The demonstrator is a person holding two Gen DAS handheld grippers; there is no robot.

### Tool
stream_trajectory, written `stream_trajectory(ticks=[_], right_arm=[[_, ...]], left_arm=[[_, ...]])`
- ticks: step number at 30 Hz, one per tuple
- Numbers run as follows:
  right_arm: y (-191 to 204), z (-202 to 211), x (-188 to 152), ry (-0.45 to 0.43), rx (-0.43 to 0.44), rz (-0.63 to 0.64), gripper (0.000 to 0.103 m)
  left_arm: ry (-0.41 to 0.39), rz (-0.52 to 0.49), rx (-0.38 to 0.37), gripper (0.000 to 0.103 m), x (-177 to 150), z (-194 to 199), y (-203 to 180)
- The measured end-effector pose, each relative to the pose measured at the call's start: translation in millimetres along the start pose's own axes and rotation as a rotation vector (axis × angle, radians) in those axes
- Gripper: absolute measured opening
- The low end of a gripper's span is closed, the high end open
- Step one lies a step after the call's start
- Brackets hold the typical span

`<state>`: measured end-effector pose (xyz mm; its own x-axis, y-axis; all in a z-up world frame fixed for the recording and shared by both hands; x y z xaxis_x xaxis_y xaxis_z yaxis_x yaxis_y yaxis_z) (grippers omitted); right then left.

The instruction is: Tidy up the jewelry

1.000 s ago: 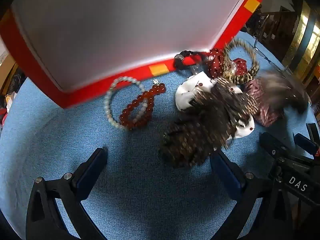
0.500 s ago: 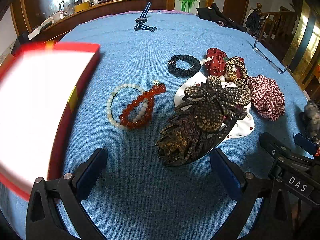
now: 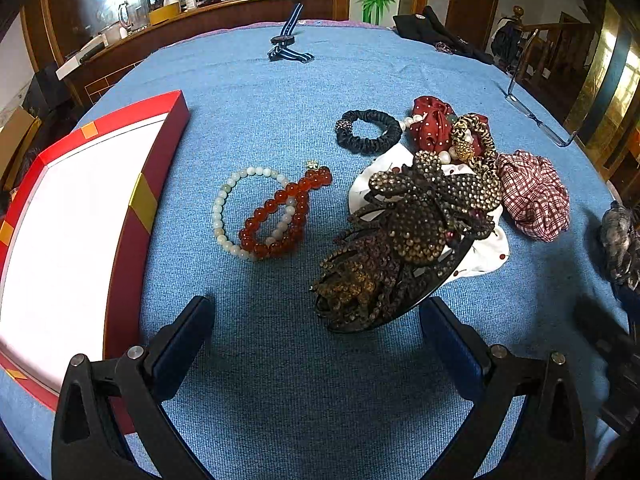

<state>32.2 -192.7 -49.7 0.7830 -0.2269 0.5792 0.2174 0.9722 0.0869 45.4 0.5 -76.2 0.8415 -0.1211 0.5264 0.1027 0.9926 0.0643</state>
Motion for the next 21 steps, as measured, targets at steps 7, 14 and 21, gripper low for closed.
stream_trajectory(ticks=[7, 14, 21], right_arm=[[-25, 59, -19, -0.095, 0.010, -0.047, 0.097], [-35, 70, -24, -0.091, 0.041, -0.139, 0.097], [-39, 90, -25, -0.137, 0.039, -0.160, 0.097]], left_arm=[[-0.001, -0.007, -0.003, 0.103, -1, 1, -1], [-0.198, -0.080, 0.025, 0.103, -11, 64, 3], [-0.368, -0.136, 0.021, 0.103, -20, 129, 6]])
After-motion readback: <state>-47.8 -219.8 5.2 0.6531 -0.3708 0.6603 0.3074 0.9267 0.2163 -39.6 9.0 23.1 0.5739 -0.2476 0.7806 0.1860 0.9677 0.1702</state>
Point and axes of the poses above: each gripper's, at about its wrist camera, not at the fingertips, and z roughly against the way its jaws point, y to its left, x to its top, the point moved 9 cm from there along -z, roughly the way its jaws point, and after that the axes turned 7 degrees about -z, right-handed, at the moved point
